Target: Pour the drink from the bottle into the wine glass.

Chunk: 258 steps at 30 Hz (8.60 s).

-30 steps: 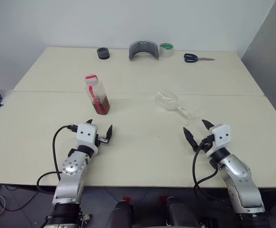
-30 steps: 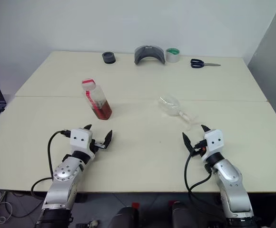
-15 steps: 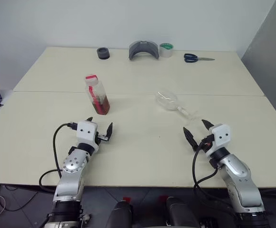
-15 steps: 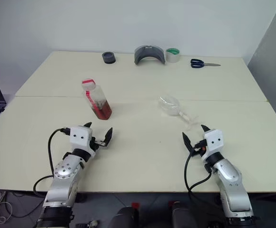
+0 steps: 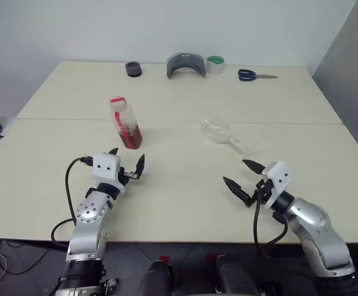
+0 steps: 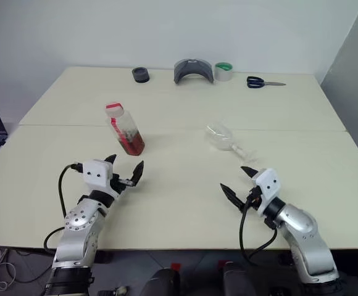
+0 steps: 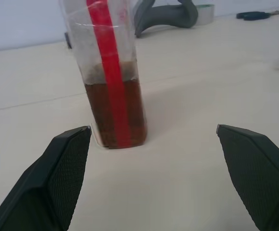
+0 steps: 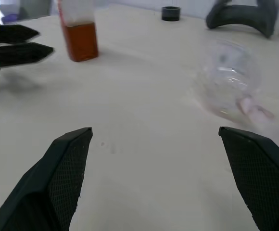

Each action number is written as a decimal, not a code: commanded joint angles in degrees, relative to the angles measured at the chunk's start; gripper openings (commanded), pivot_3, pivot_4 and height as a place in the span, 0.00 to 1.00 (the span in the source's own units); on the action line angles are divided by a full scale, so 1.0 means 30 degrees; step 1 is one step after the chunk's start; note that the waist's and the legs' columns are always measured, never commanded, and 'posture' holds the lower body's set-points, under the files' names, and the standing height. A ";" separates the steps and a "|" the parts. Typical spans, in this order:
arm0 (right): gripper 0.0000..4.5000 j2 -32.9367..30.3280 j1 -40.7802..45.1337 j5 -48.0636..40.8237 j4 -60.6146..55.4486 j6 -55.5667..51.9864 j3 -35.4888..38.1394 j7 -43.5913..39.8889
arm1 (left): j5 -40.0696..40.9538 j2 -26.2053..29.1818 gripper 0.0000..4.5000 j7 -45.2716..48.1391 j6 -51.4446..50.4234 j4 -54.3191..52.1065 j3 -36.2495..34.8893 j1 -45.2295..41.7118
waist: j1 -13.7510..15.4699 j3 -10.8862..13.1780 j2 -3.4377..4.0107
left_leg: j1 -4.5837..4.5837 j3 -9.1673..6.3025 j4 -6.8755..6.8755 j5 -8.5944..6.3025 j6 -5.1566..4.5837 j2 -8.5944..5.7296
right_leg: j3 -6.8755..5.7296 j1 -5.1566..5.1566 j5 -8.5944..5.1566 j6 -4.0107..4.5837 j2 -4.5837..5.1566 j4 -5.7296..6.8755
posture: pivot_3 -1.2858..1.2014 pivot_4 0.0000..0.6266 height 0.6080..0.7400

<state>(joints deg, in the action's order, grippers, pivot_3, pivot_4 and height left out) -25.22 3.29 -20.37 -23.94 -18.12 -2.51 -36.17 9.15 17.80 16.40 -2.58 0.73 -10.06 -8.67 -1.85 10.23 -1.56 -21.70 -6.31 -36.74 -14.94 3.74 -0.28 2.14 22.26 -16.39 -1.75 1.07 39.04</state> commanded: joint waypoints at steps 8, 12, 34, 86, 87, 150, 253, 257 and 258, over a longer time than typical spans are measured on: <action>1.00 -0.0939 0.0472 -0.1475 -0.1730 -0.2220 -0.0854 -0.1272 | 0.0974 0.1347 1.00 0.0567 -0.0625 0.1411 -0.1410 -0.2205 | 0.0049 0.0000 -0.0004 | -0.0016 -0.0003 -0.0009 -0.0001 -0.0001 -0.0017 | -0.0014 -0.0002 0.0003 -0.0005 0.0014 -0.0015 | 0.52 0.24 1.00; 1.00 -0.0982 0.0621 -0.1366 -0.1732 -0.2205 -0.0925 -0.1271 | 0.1335 0.1674 1.00 0.1434 -0.0822 0.2314 -0.1342 -0.3017 | 0.0031 0.0000 -0.0004 | -0.0015 0.0005 -0.0009 -0.0001 -0.0001 -0.0017 | -0.0009 -0.0002 0.0003 -0.0006 0.0012 -0.0014 | 0.52 0.24 1.00; 1.00 -0.1010 0.4106 -0.4746 -0.2603 -0.5354 0.0411 -0.0761 | 0.0830 0.2000 1.00 0.1931 -0.1368 0.5050 -0.0655 -0.7148 | 0.0040 0.0003 -0.0008 | -0.0032 -0.0013 -0.0023 -0.0001 -0.0001 -0.0019 | -0.0025 0.0004 0.0005 -0.0010 0.0013 -0.0014 | 0.52 0.24 1.00; 1.00 -0.0886 0.5169 -0.4142 -0.2057 -0.5217 -0.0064 -0.0859 | 0.0781 0.1792 0.41 0.2075 -0.1868 0.6604 -0.0054 -0.9626 | 0.0021 0.0005 -0.0010 | -0.0043 -0.0009 -0.0027 0.0000 0.0000 -0.0022 | -0.0021 0.0017 0.0008 -0.0013 0.0017 -0.0011 | 0.52 0.24 1.00; 1.00 -0.0961 0.5142 -0.4168 -0.2151 -0.5243 0.0035 -0.0838 | 0.1115 0.1660 0.41 0.2652 -0.2014 0.6230 0.0077 -0.9495 | 0.0024 0.0005 -0.0010 | -0.0044 -0.0009 -0.0027 0.0000 0.0000 -0.0023 | -0.0023 0.0017 0.0008 -0.0013 0.0018 -0.0011 | 0.52 0.24 1.00; 0.42 0.1518 0.8911 -0.1625 -0.2141 -0.8441 -0.2258 0.3615 | 0.3219 0.0704 0.40 1.6881 -0.1865 0.4820 0.5926 -1.0426 | -0.0020 0.0022 0.0015 | -0.0068 -0.0001 -0.0026 -0.0005 -0.0011 -0.0023 | -0.0008 0.0041 0.0006 -0.0011 0.0004 -0.0014 | 0.52 0.24 1.00; 0.87 0.5313 0.8501 0.3832 -0.3199 -0.8277 -0.3452 0.8966 | 0.2036 -0.0148 0.40 1.8573 0.0345 1.0463 0.5493 -1.3970 | -0.0291 0.0113 0.0114 | -0.0362 0.0001 -0.0081 0.0029 0.0034 -0.0032 | 0.0001 0.0344 0.0028 -0.0027 0.0009 0.0059 | 0.52 0.24 1.00; 0.87 0.5520 0.8452 0.3927 -0.3076 -0.8603 -0.3665 0.8790 | 0.2043 -0.0101 0.40 1.8483 0.0288 1.0301 0.5477 -1.3857 | -0.0329 0.0113 0.0114 | -0.0361 0.0008 -0.0083 0.0006 -0.0008 -0.0036 | 0.0007 0.0344 0.0029 -0.0028 0.0009 0.0060 | 0.52 0.24 1.00; 0.87 0.5492 0.8441 0.3922 -0.3070 -0.8754 -0.3736 0.8687 | 0.2040 -0.0091 0.40 1.8475 0.0280 1.0286 0.5478 -1.3852 | -0.0341 0.0113 0.0114 | -0.0360 0.0007 -0.0083 0.0005 -0.0010 -0.0036 | 0.0006 0.0344 0.0029 -0.0028 0.0009 0.0065 | 0.52 0.24 1.00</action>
<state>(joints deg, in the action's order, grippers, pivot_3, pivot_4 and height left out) -8.93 27.84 -8.78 -32.19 -44.40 -13.34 -9.81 14.96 17.64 71.88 -2.85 33.71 7.25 -48.83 -2.88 10.57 -1.22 -22.77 -6.30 -36.99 -14.93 3.70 -0.38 2.15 23.29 -16.30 -1.83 1.10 39.25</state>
